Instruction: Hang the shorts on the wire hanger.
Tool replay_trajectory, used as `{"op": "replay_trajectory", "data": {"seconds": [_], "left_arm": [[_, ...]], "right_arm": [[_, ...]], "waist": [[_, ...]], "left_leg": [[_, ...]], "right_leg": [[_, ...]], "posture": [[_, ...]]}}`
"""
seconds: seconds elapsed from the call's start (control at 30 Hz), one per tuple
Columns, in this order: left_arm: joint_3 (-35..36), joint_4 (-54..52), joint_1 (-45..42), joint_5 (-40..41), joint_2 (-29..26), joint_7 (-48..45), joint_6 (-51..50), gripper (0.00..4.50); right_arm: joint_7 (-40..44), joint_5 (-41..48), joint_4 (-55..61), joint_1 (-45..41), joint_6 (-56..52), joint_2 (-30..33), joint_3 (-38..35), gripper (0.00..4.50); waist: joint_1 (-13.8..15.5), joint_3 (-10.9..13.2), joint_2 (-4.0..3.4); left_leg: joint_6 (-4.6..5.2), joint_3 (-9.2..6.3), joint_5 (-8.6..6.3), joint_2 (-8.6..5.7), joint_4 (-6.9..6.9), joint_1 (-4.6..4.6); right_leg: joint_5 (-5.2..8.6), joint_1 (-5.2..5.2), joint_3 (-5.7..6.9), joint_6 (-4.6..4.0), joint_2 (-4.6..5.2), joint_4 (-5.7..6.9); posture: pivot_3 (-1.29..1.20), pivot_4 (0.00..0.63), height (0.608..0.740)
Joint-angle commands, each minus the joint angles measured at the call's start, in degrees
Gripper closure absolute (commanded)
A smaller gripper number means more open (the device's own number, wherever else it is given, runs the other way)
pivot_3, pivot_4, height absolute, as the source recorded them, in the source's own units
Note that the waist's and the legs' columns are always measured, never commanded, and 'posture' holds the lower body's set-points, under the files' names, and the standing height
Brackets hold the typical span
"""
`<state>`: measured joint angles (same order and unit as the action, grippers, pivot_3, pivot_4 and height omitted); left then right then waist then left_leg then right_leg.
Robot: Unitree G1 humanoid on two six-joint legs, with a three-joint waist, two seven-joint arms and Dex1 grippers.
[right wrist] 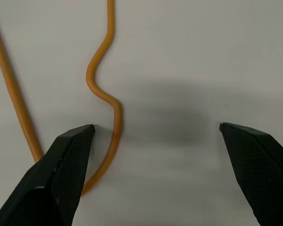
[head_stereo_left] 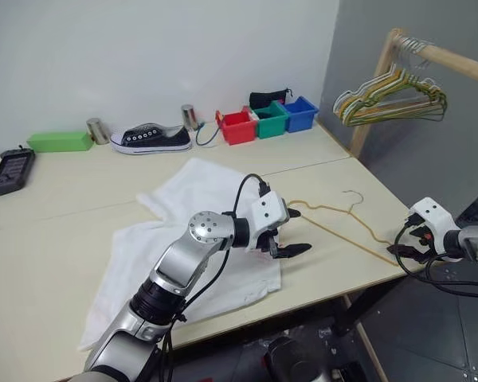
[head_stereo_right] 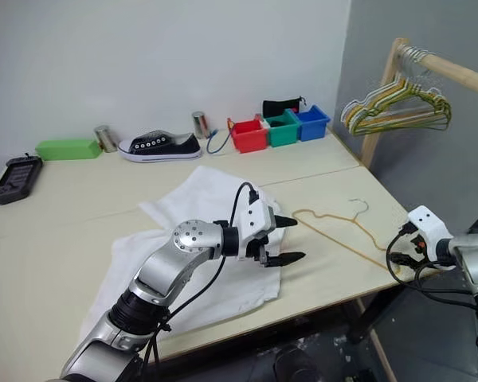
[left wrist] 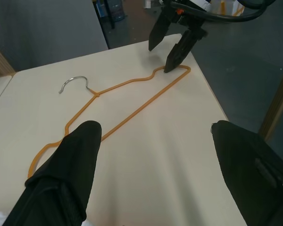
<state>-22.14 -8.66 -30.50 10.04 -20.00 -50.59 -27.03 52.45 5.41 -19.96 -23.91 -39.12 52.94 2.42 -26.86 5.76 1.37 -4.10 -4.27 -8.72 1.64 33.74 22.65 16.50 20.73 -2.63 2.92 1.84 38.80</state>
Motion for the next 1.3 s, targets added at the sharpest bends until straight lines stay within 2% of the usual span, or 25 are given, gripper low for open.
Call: {"op": "replay_trajectory", "data": {"seconds": [0.03,0.17,0.27,0.7,0.83,1.03,1.1,1.3], "left_arm": [[0.64,-0.87,-0.26,-0.25,-0.09,0.48,0.53,0.55],[0.64,-1.30,-0.33,-0.06,-0.04,0.53,-0.08,0.55],[0.53,-1.51,-0.45,0.02,0.11,0.57,-0.52,0.54],[1.48,-2.29,-0.25,-0.13,-1.33,1.14,-1.22,0.54],[1.75,-2.17,-0.31,0.07,-1.52,1.71,-1.23,0.54],[2.87,-0.69,-1.21,0.12,-2.36,1.58,-0.37,0.54],[3.90,0.24,-1.87,0.20,-2.84,1.62,0.08,0.54],[11.08,8.14,-7.54,1.68,-7.58,-0.70,2.37,0.54]], "right_arm": [[0.23,-1.12,-2.42,-2.72,1.91,-1.01,1.03,0.00],[1.38,-1.04,-6.19,-4.81,2.23,-2.48,2.15,0.00],[3.02,-0.59,-8.95,-6.49,1.61,-3.72,2.33,0.44],[7.58,-3.22,-10.43,-4.84,8.00,-4.21,5.13,3.61],[7.17,-3.16,-11.37,-5.89,8.52,-4.82,4.53,4.43],[5.95,-3.75,-10.22,-6.86,11.57,-4.13,3.67,4.48],[4.17,-5.68,-8.64,-6.88,15.67,-3.25,4.00,4.48],[-4.71,-17.96,-1.04,-9.03,39.13,0.98,7.89,4.48]], "waist": [[-0.31,0.02,0.03],[-0.45,0.05,0.09],[-0.33,0.08,0.13],[0.03,0.03,0.23],[0.07,0.01,0.27],[0.06,0.01,0.27],[0.06,0.02,0.25],[-0.13,0.15,0.01]], "left_leg": [[0.00,-0.01,0.00,0.00,0.00,-0.02],[-0.01,-0.02,-0.08,0.00,-0.01,-0.12],[0.01,-0.03,-0.11,0.00,-0.01,-0.12],[0.01,-0.24,-0.17,0.04,-0.04,-0.26],[0.00,-0.24,-0.18,0.03,-0.04,-0.24],[-0.01,-0.24,-0.18,0.03,-0.04,-0.24],[-0.01,-0.23,-0.18,0.02,-0.04,-0.24],[0.00,-0.17,-0.18,-0.06,-0.05,-0.11]], "right_leg": [[0.00,-0.05,0.01,0.00,0.00,-0.06],[0.00,-0.23,0.03,0.00,0.00,-0.18],[0.00,-0.26,0.02,0.02,0.00,-0.21],[-0.03,-0.77,0.14,0.12,-0.08,-0.88],[-0.03,-0.77,0.12,0.15,-0.08,-0.93],[-0.03,-0.77,0.12,0.15,-0.08,-0.93],[-0.03,-0.76,0.11,0.15,-0.08,-0.93],[-0.04,-0.51,0.04,0.17,-0.03,-0.84]], "posture": [[-0.37,0.050,0.740],[-0.37,0.056,0.740],[-0.36,0.058,0.740],[-0.33,0.052,0.740],[-0.33,0.050,0.740],[-0.33,0.047,0.740],[-0.34,0.047,0.740],[-0.35,0.042,0.740]]}}
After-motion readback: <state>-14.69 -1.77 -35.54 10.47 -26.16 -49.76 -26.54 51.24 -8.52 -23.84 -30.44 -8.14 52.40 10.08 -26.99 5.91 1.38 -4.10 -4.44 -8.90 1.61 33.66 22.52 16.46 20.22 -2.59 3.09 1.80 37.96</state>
